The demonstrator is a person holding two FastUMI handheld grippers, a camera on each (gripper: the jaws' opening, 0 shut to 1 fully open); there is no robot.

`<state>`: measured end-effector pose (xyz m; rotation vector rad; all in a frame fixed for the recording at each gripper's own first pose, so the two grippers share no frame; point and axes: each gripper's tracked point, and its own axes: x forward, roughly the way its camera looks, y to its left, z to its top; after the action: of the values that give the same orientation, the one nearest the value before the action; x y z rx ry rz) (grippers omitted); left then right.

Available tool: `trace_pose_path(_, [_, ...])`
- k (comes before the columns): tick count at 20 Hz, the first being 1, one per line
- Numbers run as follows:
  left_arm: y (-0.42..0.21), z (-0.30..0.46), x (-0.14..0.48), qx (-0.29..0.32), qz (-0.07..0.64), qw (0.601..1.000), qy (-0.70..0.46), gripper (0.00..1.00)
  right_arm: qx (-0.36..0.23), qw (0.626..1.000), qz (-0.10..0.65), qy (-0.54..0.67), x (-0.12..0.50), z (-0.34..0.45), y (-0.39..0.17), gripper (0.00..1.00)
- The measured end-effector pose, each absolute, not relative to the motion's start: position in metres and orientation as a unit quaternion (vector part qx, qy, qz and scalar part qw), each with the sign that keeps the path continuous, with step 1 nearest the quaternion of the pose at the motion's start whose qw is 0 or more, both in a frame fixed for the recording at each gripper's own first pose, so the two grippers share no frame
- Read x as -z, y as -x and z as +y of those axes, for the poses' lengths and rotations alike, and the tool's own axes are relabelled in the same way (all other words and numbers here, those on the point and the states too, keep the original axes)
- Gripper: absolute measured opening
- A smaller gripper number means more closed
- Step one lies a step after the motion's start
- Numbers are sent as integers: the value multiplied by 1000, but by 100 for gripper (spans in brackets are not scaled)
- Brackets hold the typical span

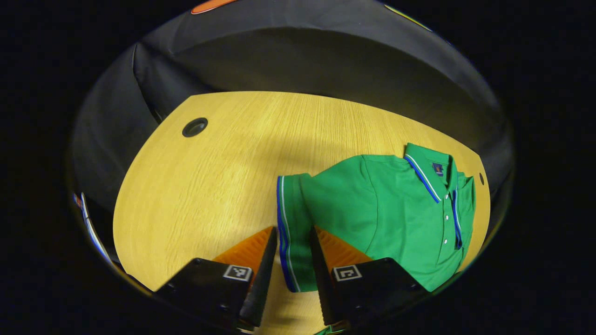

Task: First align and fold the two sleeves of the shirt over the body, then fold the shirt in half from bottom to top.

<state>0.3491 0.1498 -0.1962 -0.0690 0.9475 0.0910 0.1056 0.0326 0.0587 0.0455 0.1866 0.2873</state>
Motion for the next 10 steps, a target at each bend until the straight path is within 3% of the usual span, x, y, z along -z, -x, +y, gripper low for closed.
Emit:
trace_pose_path(1, [-348,150,197,-43,457,888,30,52,-142,985,95,-24,-56,31,-106,92])
trace_pose_path(2, [-350,152,197,-42,455,889,28,37,-141,985,97,-25,-56,31,-107,92])
trace_pose_path(3, [-349,152,197,-41,455,889,29,34,-140,985,99,-26,-55,29,-108,95])
trace_pose_path(4, [-349,151,196,-39,455,889,29,21,-138,985,100,-27,-55,28,-109,95])
trace_pose_path(6, [-349,151,196,-38,458,888,24,11,-137,985,99,-28,-57,29,-109,95])
trace_pose_path(10, [-348,149,193,-27,456,889,29,4,-141,985,93,-20,-61,30,-105,96])
